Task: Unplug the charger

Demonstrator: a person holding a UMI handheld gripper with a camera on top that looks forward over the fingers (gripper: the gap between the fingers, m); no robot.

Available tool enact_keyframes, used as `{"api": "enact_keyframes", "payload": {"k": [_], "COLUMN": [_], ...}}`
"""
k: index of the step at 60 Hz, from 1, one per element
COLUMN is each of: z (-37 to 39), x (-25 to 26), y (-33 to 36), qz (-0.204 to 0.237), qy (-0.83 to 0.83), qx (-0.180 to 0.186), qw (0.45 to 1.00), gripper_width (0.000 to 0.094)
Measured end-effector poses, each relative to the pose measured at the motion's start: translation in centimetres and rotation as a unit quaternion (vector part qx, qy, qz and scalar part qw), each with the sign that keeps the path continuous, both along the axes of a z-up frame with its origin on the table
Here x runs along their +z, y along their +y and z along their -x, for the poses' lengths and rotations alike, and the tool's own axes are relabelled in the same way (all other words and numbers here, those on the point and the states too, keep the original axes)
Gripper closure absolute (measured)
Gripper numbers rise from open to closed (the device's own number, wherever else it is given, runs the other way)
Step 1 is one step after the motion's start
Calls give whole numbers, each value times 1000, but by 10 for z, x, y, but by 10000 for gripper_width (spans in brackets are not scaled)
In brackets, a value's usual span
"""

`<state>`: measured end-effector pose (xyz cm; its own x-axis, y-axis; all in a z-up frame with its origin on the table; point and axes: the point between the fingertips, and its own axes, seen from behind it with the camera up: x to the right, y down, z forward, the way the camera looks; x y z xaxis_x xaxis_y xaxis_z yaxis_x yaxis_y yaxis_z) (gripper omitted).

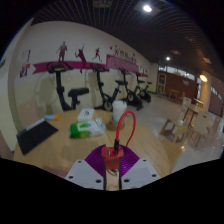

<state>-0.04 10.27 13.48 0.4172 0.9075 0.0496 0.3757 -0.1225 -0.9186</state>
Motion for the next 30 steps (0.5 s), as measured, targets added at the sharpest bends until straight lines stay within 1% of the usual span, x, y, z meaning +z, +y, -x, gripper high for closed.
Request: {"api": "enact_keyframes", "payload": {"k": [2,4,10,12,16,20,22,28,29,30], "z": [-15,-15,-40,-33,-40,-41,-43,-57,-60,-63], "x": [-19,-34,-85,-104,-125,-144,-147,-127,-120,-113], "y": [11,12,21,18,18,16,16,15,13,12], "qz": [3,6,8,9,18,27,31,35,37,37], "qy": [-24,-48,-109,-130,-155,-175,-179,-173,-169,-164], "qx": [0,2,20,29,40,42,39,30,31,29], "qw": [1000,999,994,991,987,983,983,984,984,985], "gripper_width": [764,756,723,702,665,625,527,61,59,86]}}
